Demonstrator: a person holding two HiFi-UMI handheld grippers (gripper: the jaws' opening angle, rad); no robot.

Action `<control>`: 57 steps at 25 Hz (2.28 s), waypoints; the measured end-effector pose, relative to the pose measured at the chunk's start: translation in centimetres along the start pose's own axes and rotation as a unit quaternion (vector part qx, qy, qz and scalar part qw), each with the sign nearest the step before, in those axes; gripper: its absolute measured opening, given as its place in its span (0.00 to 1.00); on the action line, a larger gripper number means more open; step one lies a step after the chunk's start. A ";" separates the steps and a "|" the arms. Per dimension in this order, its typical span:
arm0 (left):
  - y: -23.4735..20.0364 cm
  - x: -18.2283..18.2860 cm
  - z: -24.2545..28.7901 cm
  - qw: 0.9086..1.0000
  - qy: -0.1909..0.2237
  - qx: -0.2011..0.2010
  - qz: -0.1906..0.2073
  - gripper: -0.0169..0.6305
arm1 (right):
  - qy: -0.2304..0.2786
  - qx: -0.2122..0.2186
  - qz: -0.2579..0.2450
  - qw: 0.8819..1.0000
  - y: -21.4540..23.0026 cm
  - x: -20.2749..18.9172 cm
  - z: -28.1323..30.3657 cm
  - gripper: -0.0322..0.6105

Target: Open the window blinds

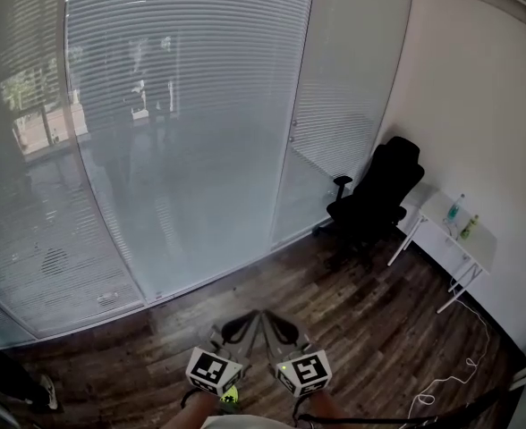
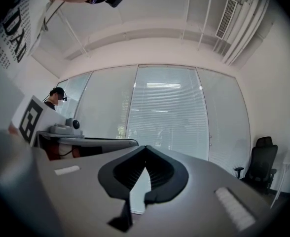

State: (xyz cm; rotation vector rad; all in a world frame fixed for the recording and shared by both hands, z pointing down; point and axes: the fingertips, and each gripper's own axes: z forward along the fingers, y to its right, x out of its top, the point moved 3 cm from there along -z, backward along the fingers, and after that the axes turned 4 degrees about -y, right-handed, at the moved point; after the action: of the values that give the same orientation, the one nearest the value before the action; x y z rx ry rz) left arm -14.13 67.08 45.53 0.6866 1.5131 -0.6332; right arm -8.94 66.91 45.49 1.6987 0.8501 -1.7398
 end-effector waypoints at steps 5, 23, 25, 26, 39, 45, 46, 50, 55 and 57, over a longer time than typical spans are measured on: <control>-2.9 -0.1 1.3 1.000 0.007 -0.006 -0.003 0.01 | 0.003 -0.005 0.000 1.000 0.9 -0.1 3.0 0.06; -12.2 -1.1 5.1 1.000 0.003 -0.022 -0.011 0.01 | -0.006 -0.028 -0.008 1.000 3.0 -1.1 12.4 0.06; -12.6 -1.6 5.2 0.999 0.010 -0.023 -0.022 0.01 | -0.009 -0.025 -0.010 1.000 2.9 -1.4 12.8 0.06; -12.7 -1.9 5.1 0.999 0.012 -0.022 -0.025 0.01 | -0.009 -0.025 -0.010 1.000 2.9 -1.6 13.0 0.06; -15.1 -3.4 12.3 0.999 -0.009 0.009 -0.037 0.01 | -0.022 0.007 0.016 1.000 10.0 -3.1 16.7 0.06; -15.9 -3.8 18.0 0.999 -0.015 0.019 -0.046 0.01 | -0.028 0.022 0.012 0.999 15.9 -3.0 18.7 0.06; -16.2 -3.9 19.3 0.999 -0.014 0.020 -0.047 0.01 | -0.028 0.022 0.013 0.999 17.1 -3.0 19.2 0.06; -16.4 -3.6 25.0 0.999 -0.013 0.023 -0.047 0.01 | -0.025 0.024 0.011 0.999 22.9 -2.7 20.3 0.06; -16.9 -3.1 30.2 0.999 -0.012 0.026 -0.030 0.01 | -0.014 0.029 0.005 0.999 27.7 -2.5 21.4 0.06; -17.2 -3.4 31.0 0.999 -0.012 0.026 -0.024 0.01 | -0.014 0.027 0.004 1.000 28.4 -2.9 21.7 0.06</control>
State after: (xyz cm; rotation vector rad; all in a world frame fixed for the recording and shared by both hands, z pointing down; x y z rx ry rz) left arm -6.18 32.35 47.05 0.6813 1.4983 -0.7186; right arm -1.13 31.93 46.66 1.7062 0.7899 -1.7931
